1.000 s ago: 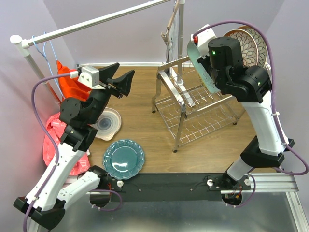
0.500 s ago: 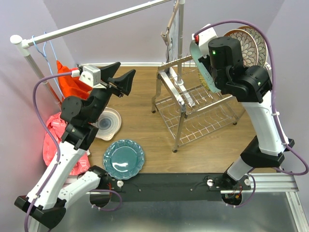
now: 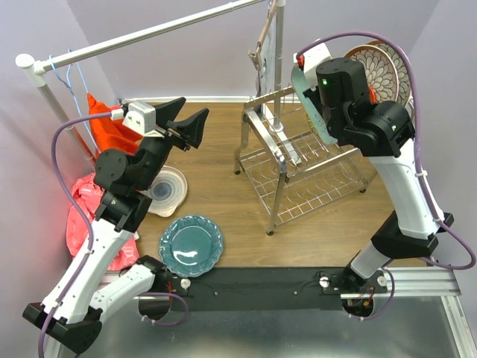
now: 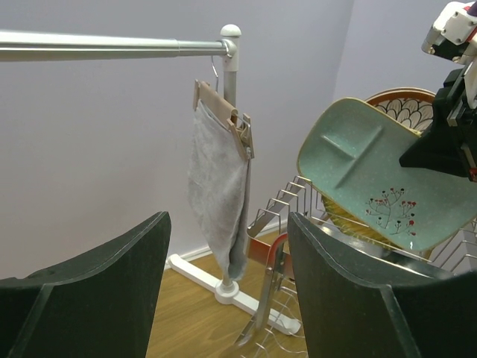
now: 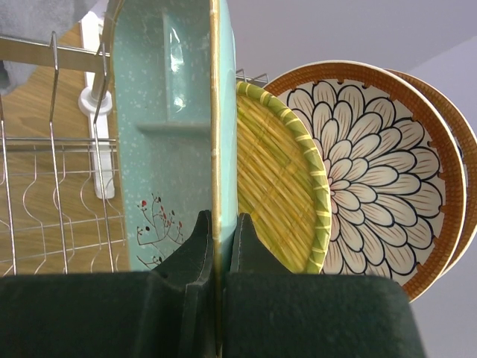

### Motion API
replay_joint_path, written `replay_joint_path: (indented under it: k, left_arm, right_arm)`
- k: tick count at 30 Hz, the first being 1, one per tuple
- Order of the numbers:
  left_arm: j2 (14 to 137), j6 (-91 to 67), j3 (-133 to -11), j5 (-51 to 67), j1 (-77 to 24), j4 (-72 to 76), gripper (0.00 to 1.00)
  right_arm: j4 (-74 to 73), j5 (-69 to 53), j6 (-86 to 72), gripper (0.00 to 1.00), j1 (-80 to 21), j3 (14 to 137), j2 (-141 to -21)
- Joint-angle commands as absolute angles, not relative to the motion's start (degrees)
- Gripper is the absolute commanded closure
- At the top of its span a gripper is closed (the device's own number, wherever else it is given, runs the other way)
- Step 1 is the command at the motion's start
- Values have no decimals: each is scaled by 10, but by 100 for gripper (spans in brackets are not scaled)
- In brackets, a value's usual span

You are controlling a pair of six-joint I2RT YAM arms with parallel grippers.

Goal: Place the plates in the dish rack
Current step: Insert the plate into the dish rack

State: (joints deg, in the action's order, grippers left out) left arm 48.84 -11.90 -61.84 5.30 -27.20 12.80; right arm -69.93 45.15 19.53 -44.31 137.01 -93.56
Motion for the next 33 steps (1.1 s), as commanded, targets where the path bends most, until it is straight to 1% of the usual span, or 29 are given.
replay_joint_path:
  k: [1, 11, 23, 33]
  left_arm:
    - [479, -119, -613, 64, -266, 141, 27]
    - [474, -119, -611, 66, -264, 139, 27]
    - [478, -120, -613, 73, -261, 141, 27]
    - [490, -120, -620, 80, -260, 147, 27]
  right_arm:
    - [-682, 459, 183, 100, -448, 1357, -918]
    - [-690, 463, 185, 99, -447, 1346, -912]
    - [-696, 464, 200, 94, -447, 1332, -897]
    - [-694, 464, 224, 95, -447, 1356, -899]
